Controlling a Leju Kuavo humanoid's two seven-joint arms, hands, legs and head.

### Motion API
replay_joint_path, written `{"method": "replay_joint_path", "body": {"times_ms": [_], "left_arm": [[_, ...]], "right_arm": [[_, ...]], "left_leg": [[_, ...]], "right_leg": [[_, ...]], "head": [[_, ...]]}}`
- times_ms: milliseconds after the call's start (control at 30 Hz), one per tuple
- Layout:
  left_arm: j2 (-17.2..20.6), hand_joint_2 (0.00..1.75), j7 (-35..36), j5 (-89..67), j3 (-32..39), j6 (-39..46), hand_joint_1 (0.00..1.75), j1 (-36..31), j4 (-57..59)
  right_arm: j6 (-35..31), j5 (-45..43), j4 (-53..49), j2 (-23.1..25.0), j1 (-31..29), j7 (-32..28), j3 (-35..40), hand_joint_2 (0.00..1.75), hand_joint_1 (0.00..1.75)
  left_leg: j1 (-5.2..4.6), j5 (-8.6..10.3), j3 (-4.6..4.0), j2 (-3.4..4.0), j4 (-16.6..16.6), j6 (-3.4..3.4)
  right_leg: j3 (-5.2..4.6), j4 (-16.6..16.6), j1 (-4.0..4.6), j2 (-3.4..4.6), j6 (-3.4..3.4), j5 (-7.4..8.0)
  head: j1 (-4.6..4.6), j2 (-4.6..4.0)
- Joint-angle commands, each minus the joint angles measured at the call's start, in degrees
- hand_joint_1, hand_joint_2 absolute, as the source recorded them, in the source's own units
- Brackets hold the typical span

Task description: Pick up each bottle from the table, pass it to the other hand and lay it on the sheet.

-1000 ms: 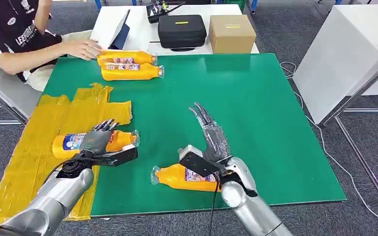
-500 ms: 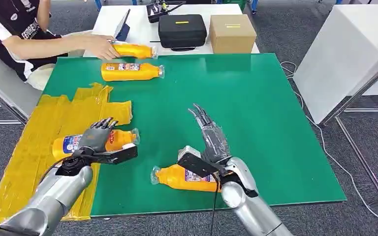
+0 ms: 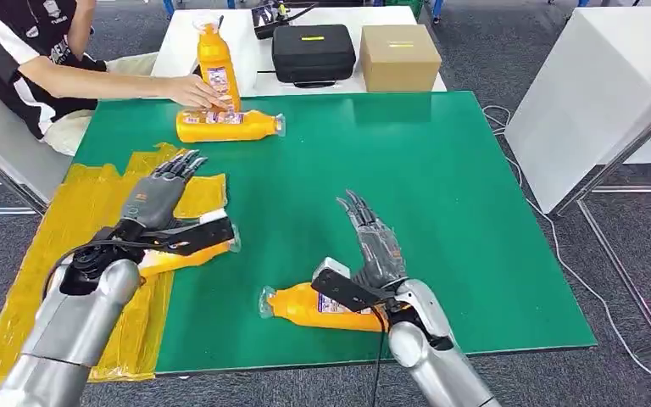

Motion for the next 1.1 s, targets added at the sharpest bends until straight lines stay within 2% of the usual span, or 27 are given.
{"method": "replay_joint_path", "body": {"times_ms": [33,133,200,267,367,500,533,767,800,867,900,1000,1100], "left_arm": [[0.59,0.00,-2.72,10.94,3.75,-2.63,0.00,3.62,-4.97],[-1.53,0.00,-3.26,16.42,5.07,-2.45,0.00,4.28,1.76],[-2.21,0.00,-4.10,17.98,4.80,-2.09,0.00,4.69,7.81],[-4.32,0.00,-5.88,19.80,5.73,-1.07,0.00,4.42,13.54],[-6.34,0.00,-7.09,22.02,5.45,-1.01,0.00,2.19,19.64],[-6.97,0.00,-7.11,23.31,5.72,-0.56,0.00,1.53,20.71],[-7.45,0.00,-7.28,24.50,6.80,0.79,0.00,1.72,20.45],[-7.29,0.00,-7.28,24.50,6.84,0.79,0.00,1.72,20.42],[-7.90,0.00,-6.92,24.12,8.08,5.15,0.00,2.70,18.99],[-7.99,0.00,-6.62,25.09,9.72,8.46,0.00,4.72,16.73],[-7.96,1.75,-6.45,24.80,9.91,9.56,0.00,5.42,15.99],[-8.23,1.75,-6.97,24.79,11.01,10.25,0.00,6.02,15.08],[-8.15,1.75,-7.11,25.46,12.05,11.11,0.00,5.60,15.63]], "right_arm": [[5.37,8.38,-4.63,-4.01,-1.05,4.60,2.76,1.75,0.00],[11.25,13.70,-7.00,-7.05,-2.17,6.34,7.13,1.75,0.00],[12.92,15.15,-8.00,-10.07,-3.73,6.46,10.47,1.75,0.00],[14.45,12.86,-9.52,-13.78,-5.65,5.25,13.10,1.75,0.00],[17.60,7.31,-13.12,-16.62,-6.33,3.46,14.59,1.75,0.00],[19.04,5.27,-14.16,-17.44,-6.36,2.94,15.94,1.75,0.00],[20.95,2.00,-14.17,-17.93,-6.59,1.59,16.87,1.75,0.00],[20.93,2.09,-14.06,-18.02,-6.45,1.61,16.99,1.75,0.00],[21.31,2.05,-14.14,-18.78,-6.70,1.17,18.19,1.75,0.00],[21.92,0.22,-13.83,-20.55,-7.19,0.48,20.81,1.75,0.00],[21.38,-0.39,-13.36,-21.52,-7.89,1.03,21.69,1.75,0.00],[20.71,-3.08,-13.01,-23.14,-8.77,1.19,22.31,1.75,0.00],[20.04,-3.42,-13.71,-23.29,-6.65,1.67,22.56,1.75,0.00]], "left_leg": [[0.05,-0.11,0.28,0.22,-0.07,-0.22],[-0.02,-0.06,0.20,0.18,-0.07,-0.13],[-0.01,-0.05,0.31,0.16,-0.14,-0.17],[-0.07,-0.02,0.20,0.06,-0.10,-0.08],[-0.07,-0.03,0.21,0.02,-0.07,-0.11],[-0.07,-0.03,0.13,-0.05,-0.02,-0.11],[-0.07,-0.07,0.20,0.00,-0.02,-0.15],[-0.07,-0.01,0.05,0.02,0.00,-0.07],[-0.04,-0.05,0.16,0.06,0.00,-0.15],[-0.06,-0.03,0.10,0.07,-0.01,-0.07],[-0.04,-0.07,0.19,0.13,-0.03,-0.14],[-0.07,-0.06,0.13,0.16,-0.02,-0.09],[-0.02,-0.07,0.19,0.06,-0.03,-0.14]], "right_leg": [[0.27,-0.14,0.04,0.12,-0.03,-0.03],[0.18,-0.09,-0.01,0.11,-0.01,-0.01],[0.30,-0.18,-0.01,0.07,-0.01,-0.01],[0.17,-0.09,-0.06,0.02,0.00,-0.02],[0.22,-0.10,-0.07,-0.03,0.01,-0.03],[0.16,-0.06,-0.14,-0.09,0.00,-0.05],[0.24,-0.09,-0.13,-0.05,0.00,-0.05],[0.04,-0.04,-0.12,-0.01,0.00,0.01],[0.15,-0.07,-0.09,0.01,-0.02,-0.02],[0.09,-0.06,-0.11,0.04,0.00,0.00],[0.19,-0.11,-0.09,0.07,0.00,-0.01],[0.11,-0.06,-0.12,0.12,0.01,0.00],[0.24,-0.14,-0.08,-0.01,0.00,-0.02]], "head": [[0.04,0.00],[0.02,0.00],[0.02,0.00],[0.00,0.00],[-0.02,0.00],[0.00,0.00],[0.02,0.00],[0.00,0.00],[0.00,0.00],[0.00,0.00],[0.00,0.00],[0.00,0.02],[0.00,0.02]]}}
